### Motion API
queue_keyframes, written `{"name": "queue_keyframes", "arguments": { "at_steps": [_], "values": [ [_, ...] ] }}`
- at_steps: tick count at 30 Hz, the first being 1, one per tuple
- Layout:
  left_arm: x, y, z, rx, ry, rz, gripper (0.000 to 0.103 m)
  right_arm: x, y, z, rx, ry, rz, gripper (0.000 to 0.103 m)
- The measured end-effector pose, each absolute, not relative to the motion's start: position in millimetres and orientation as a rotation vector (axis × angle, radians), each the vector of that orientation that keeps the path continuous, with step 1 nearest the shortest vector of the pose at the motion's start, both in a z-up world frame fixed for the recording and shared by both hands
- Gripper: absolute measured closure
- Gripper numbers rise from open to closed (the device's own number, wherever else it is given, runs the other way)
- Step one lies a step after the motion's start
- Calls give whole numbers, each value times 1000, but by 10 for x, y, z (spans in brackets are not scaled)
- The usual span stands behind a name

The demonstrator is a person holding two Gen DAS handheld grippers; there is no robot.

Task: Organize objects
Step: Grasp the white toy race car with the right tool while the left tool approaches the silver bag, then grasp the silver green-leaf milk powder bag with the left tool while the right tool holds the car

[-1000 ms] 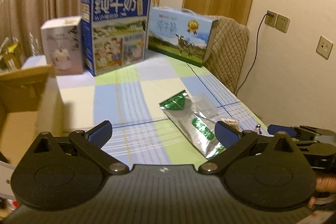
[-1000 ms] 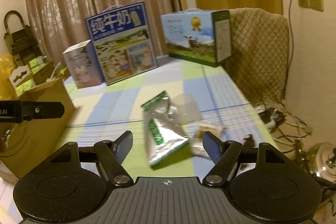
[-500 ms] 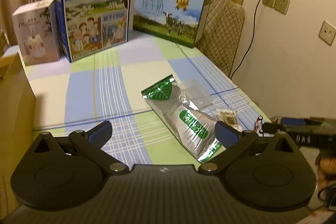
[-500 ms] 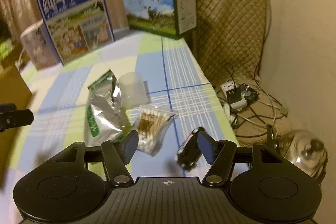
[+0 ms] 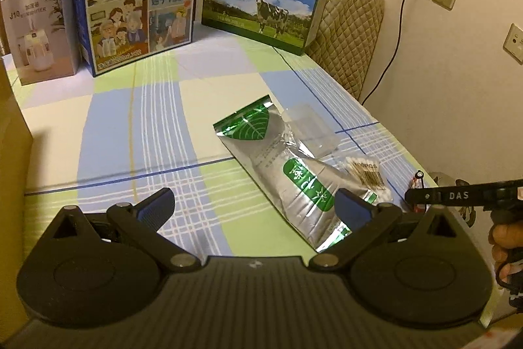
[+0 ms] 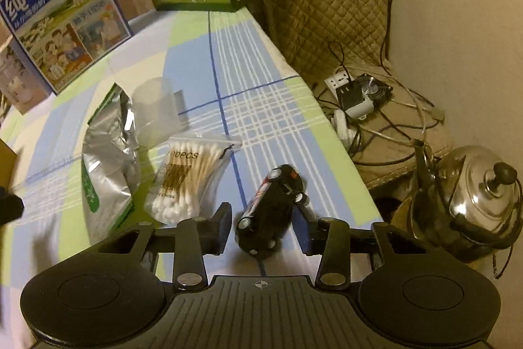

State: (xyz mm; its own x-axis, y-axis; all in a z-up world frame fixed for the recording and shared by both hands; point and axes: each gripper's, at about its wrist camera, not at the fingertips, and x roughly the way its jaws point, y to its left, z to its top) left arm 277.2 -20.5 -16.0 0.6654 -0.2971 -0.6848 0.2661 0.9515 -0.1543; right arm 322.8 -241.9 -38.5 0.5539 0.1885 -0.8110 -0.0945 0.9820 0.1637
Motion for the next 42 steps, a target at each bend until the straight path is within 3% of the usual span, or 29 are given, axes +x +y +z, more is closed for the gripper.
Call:
{"name": "queue_keyframes", "arguments": {
  "at_steps": [4,6,8,25,42],
  "values": [
    [2808,-261,-218,-45,789,-327,1,3260,-2341,-440,21,930,204,67],
    [2824,-280,-241,-49,794,-332,1,3270,-2335,-443,9,929,201,73],
    [2837,-305,-264,-46,799,-331,1,3282,-2337,-451,17,932,197,86],
    [3162,-188,-427,-228,850,-318,2,3310,-1868,-49,17,813,364,86],
    [3616,-693,-717,-206,944,-357,24,3499,-2104,-64,91,839,317,86]
  ]
}}
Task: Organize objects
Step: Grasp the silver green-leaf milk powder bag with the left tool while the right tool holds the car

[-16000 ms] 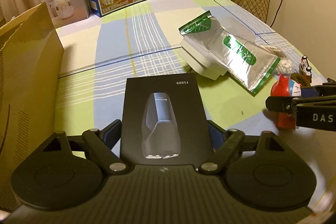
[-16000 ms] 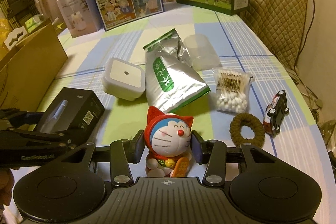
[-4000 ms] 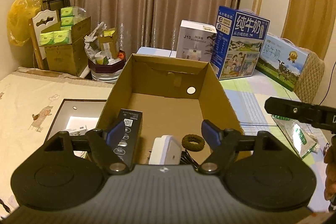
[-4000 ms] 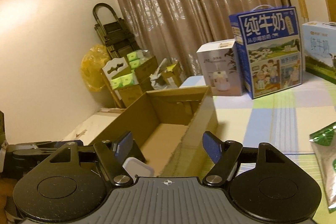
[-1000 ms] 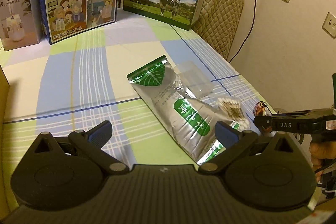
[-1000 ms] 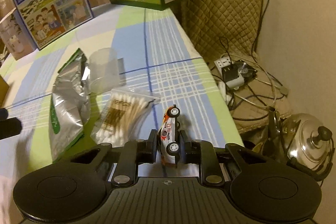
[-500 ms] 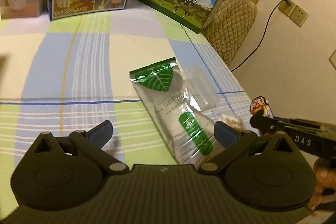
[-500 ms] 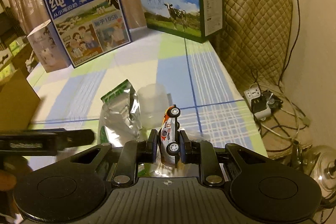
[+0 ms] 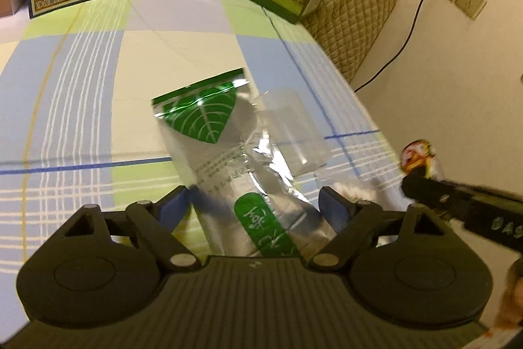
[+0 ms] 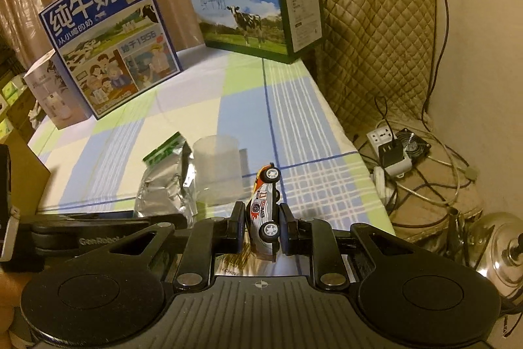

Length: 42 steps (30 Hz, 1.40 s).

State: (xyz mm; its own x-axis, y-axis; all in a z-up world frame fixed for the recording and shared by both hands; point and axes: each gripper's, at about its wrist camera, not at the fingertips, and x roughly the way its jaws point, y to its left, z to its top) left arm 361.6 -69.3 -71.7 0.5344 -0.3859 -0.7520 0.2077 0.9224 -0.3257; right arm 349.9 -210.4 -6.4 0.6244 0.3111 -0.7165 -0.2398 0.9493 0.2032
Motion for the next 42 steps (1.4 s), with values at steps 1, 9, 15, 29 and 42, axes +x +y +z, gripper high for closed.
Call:
{"name": "queue_keyframes", "arguments": {
  "at_steps": [1,9,15,29,42],
  "values": [
    [3615,-697,-733,-195,951,-352,28,3496,-2099,-67,92,840,320,86],
    [3430,-552,-627,-113,988,-356,53,3444,-1960,-29,112,839,378,86],
    [2970,-184,-527,-44,1030,-281,55,3384,-1874,65,140,820,418,86],
    [2968,-157,-618,15,1055,-237,16,3345,-1619,82,121,819,459,86],
    [2896,-78,-607,54,1019,-237,61,3310,-1516,184,127,805,498,86]
  ]
}}
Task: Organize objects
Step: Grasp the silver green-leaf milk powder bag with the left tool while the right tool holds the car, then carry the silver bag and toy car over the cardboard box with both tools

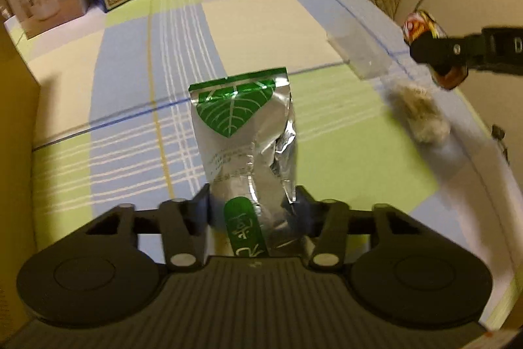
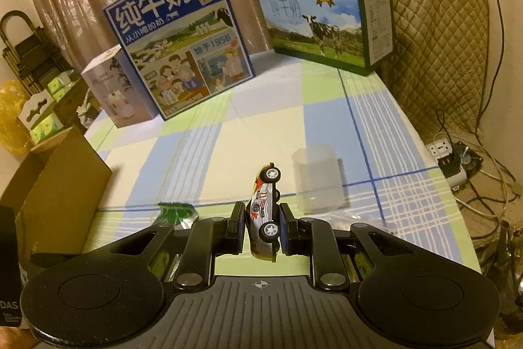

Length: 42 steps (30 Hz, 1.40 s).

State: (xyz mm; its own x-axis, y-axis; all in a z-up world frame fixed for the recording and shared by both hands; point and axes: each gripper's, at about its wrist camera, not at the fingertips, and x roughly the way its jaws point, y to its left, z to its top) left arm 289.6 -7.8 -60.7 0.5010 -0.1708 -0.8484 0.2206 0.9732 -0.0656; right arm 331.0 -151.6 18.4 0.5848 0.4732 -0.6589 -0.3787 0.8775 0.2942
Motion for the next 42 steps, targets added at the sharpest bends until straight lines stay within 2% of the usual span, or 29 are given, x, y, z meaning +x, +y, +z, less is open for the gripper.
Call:
{"name": "queue_keyframes", "arguments": {
  "at_steps": [6,25,42],
  "values": [
    [2806,37,-480,5,1008,-221,62,3231,-1467,345,147,778,516,86],
    [2252,459,540,-50,806,-187,62,2586,-893,819,76,680,637,86],
    [2094,849,609,-97,794,-146,62,2580,-482,772,57,691,696,86]
  ]
}}
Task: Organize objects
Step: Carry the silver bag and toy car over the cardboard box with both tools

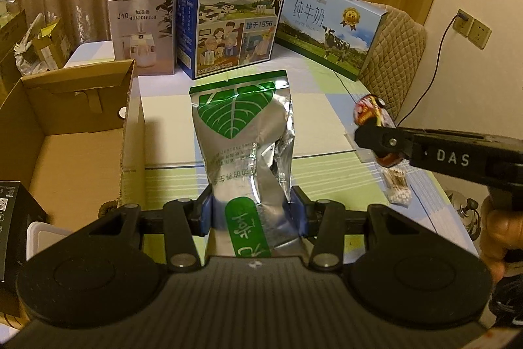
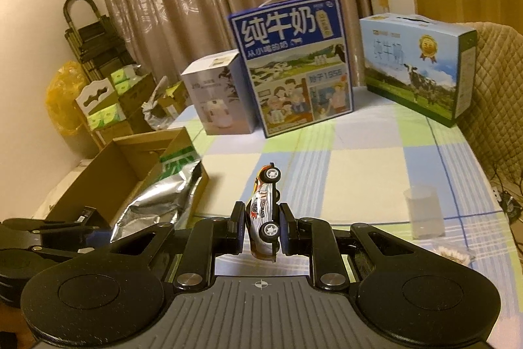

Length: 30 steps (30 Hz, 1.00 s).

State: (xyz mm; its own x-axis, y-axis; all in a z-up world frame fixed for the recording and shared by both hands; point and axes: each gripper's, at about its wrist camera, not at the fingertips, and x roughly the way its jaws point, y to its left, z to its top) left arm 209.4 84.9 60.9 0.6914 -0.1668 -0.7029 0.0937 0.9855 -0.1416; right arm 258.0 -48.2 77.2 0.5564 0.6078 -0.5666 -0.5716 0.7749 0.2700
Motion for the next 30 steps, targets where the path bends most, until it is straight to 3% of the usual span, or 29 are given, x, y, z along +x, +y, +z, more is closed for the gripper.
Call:
{"name": "queue_keyframes", "arguments": {
  "at_steps": [17,30],
  "values": [
    [1904,1735,1224,-25,675,32,62,2322,317,887,99,642,887,86],
    [1768,2483,994,-53,763,171,62,2060,1005,710,62,671,1015,86]
  ]
}}
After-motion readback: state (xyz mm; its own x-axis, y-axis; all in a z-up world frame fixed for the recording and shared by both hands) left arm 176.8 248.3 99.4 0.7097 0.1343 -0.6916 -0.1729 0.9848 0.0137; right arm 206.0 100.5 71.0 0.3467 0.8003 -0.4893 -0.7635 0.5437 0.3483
